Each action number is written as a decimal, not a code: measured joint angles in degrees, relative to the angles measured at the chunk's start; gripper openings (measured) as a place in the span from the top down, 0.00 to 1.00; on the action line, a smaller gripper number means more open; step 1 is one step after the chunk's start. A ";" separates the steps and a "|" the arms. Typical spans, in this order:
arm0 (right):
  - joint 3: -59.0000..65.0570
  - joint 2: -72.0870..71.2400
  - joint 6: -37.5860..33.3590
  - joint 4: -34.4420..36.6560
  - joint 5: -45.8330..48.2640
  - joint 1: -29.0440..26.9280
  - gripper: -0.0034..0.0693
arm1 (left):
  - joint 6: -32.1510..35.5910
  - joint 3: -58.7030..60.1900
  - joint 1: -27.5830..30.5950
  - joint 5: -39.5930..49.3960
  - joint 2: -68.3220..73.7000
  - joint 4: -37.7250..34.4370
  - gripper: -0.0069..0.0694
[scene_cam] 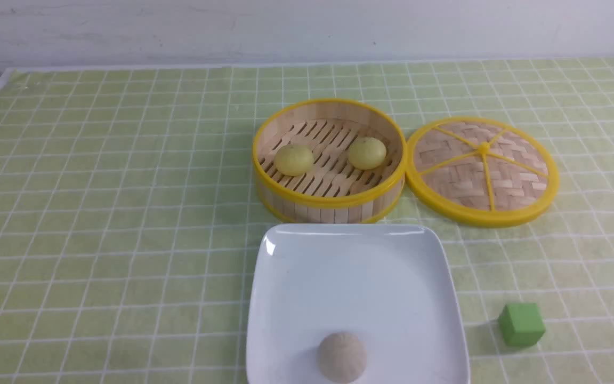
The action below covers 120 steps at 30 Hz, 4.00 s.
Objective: Put the steamed buns into the plate on the green tablecloth.
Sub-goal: 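Reach toward a bun in the bamboo steamer with the right gripper, then move the steamed bun from the bamboo steamer onto the white plate with the right gripper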
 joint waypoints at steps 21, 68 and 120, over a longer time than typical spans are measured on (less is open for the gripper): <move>0.00 0.00 -0.04 0.00 0.00 0.00 0.62 | 0.00 0.00 0.00 0.00 0.00 0.00 0.59; -19.33 11.46 2.66 28.69 -6.02 -0.11 0.95 | -16.78 -28.82 0.00 15.17 14.40 -31.76 0.91; -148.80 144.52 -0.35 7.99 47.87 23.47 0.93 | 7.49 -50.59 0.00 36.02 69.81 -32.94 0.51</move>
